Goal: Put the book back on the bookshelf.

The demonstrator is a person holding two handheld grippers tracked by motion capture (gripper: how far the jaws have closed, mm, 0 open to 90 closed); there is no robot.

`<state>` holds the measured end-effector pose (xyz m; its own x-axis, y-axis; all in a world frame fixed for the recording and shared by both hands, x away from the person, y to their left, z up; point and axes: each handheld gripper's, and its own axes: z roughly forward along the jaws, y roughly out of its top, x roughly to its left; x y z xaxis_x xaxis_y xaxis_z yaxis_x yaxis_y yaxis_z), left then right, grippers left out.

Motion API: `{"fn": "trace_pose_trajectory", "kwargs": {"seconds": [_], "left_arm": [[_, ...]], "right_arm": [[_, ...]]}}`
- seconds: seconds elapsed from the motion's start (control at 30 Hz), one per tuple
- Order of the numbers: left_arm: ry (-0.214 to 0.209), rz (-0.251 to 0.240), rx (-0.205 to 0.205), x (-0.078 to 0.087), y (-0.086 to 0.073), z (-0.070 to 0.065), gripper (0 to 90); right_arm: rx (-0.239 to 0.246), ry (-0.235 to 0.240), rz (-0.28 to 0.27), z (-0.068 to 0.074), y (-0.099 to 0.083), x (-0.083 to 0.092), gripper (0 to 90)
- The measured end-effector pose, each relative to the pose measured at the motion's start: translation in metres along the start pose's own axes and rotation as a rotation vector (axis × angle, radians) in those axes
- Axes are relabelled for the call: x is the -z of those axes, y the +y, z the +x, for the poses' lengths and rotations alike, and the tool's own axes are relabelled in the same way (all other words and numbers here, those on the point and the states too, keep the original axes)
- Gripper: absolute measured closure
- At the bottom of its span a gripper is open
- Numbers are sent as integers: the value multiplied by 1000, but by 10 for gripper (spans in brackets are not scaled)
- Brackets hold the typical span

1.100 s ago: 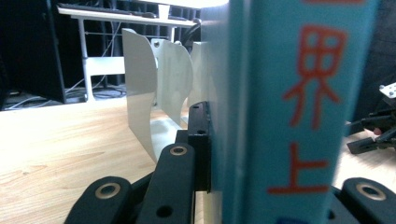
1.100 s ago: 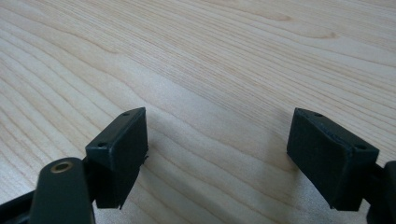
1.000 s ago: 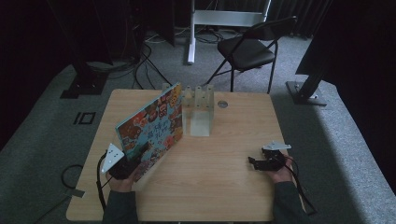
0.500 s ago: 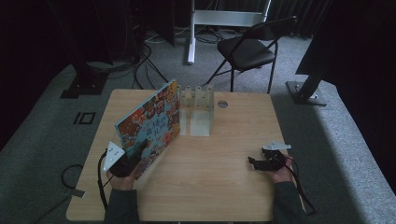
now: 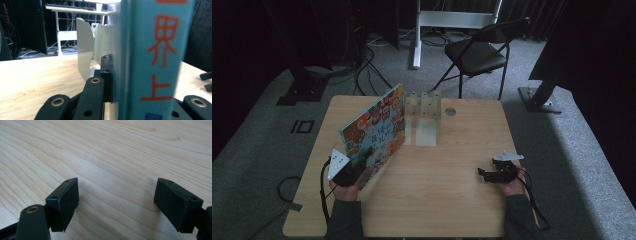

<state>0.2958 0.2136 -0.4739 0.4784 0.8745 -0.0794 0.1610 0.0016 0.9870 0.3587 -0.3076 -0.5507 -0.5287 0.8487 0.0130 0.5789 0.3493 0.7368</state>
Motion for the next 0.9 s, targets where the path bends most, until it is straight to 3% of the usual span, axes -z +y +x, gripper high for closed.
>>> {"fn": "trace_pose_trajectory", "kwargs": {"seconds": [0.9], "left_arm": [[50, -1, -19, -14, 3, -6, 809]], "right_arm": [[-1, 2, -1, 0, 0, 0, 198]]}}
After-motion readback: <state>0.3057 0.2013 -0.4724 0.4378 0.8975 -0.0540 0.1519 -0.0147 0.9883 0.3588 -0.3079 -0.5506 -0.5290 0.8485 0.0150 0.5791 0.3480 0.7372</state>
